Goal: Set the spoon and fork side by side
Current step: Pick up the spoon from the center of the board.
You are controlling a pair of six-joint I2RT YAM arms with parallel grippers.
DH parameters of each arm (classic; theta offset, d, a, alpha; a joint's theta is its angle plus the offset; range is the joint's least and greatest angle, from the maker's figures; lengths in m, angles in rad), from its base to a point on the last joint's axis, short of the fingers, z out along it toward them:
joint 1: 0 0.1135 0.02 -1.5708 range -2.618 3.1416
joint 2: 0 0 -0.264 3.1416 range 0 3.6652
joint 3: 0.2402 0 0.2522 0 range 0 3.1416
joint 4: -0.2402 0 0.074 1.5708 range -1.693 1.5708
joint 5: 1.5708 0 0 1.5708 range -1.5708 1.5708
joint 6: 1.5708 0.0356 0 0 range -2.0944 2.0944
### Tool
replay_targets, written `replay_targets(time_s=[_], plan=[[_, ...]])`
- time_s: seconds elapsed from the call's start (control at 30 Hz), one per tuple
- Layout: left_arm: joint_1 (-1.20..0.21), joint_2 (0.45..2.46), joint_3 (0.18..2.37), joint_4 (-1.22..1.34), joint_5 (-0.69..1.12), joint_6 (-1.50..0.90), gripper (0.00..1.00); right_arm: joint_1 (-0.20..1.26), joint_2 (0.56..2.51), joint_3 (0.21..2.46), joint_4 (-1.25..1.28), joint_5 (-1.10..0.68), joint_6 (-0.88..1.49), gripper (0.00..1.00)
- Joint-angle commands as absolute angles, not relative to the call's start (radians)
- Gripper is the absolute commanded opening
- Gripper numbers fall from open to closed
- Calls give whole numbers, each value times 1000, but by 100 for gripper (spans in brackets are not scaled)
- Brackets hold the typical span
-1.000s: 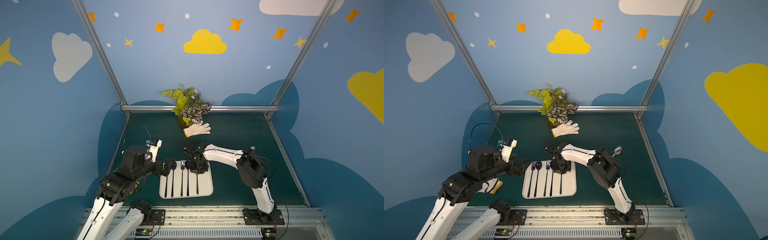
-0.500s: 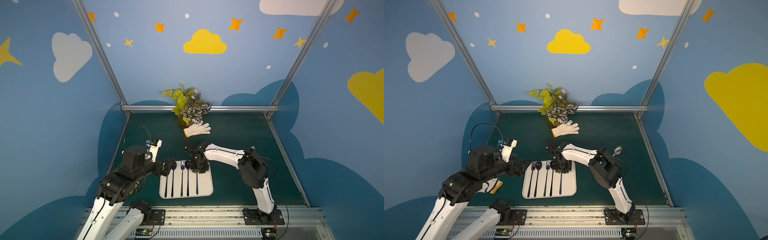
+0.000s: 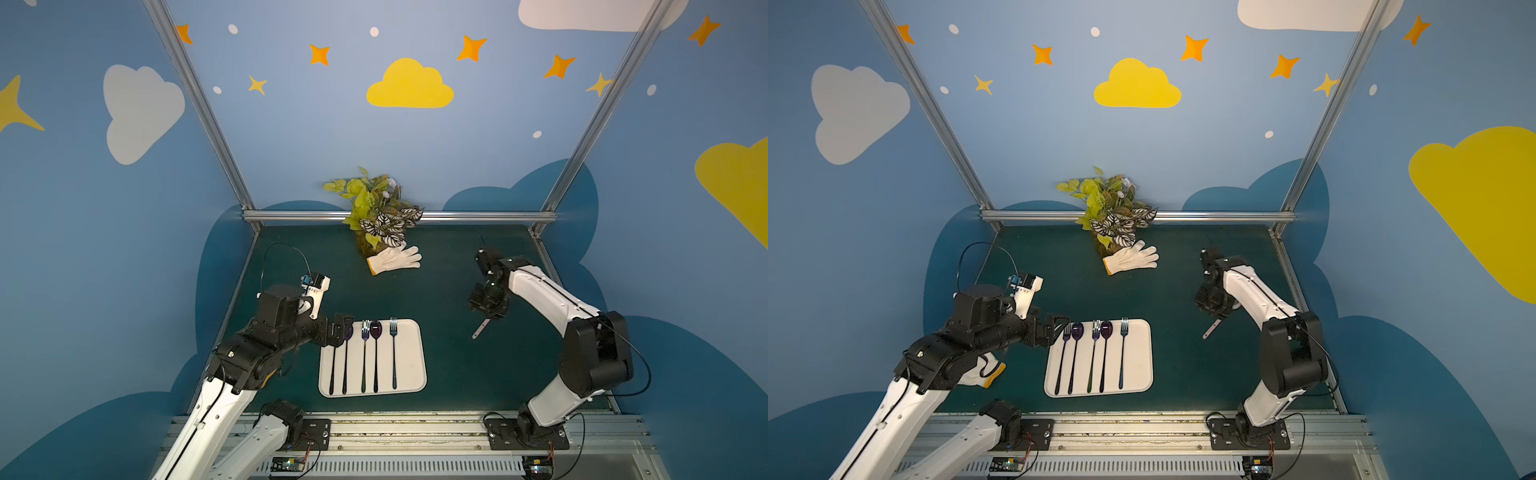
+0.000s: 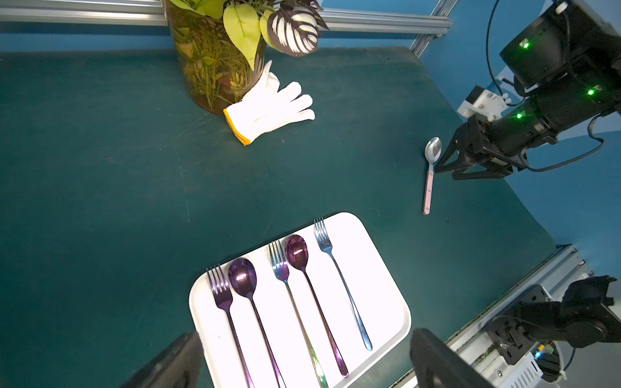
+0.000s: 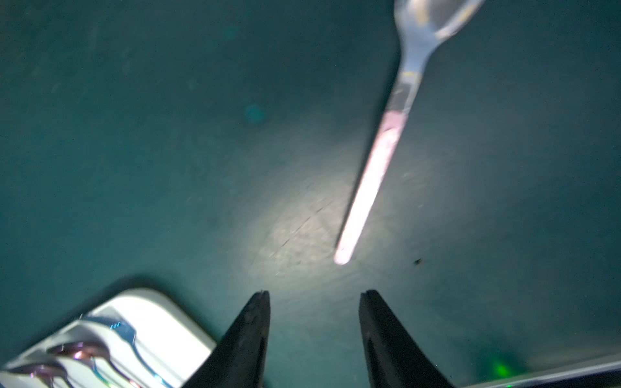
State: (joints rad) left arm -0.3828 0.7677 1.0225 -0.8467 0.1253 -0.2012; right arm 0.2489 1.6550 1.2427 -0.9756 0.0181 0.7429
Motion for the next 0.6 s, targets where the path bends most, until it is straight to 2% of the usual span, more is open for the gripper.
replay_targets(time_s=[0.0, 0.37, 0.57], plan=[[-386, 779, 1029, -816, 138, -213, 100, 164, 1666, 1224, -976, -25, 670, 48], [-386, 802, 1045, -816, 110, -228, 100, 115, 1832, 1252, -887, -37, 659, 44], [-386, 800, 1042, -821, 91, -238, 100, 102, 1900, 1259, -844, -54, 644, 38]])
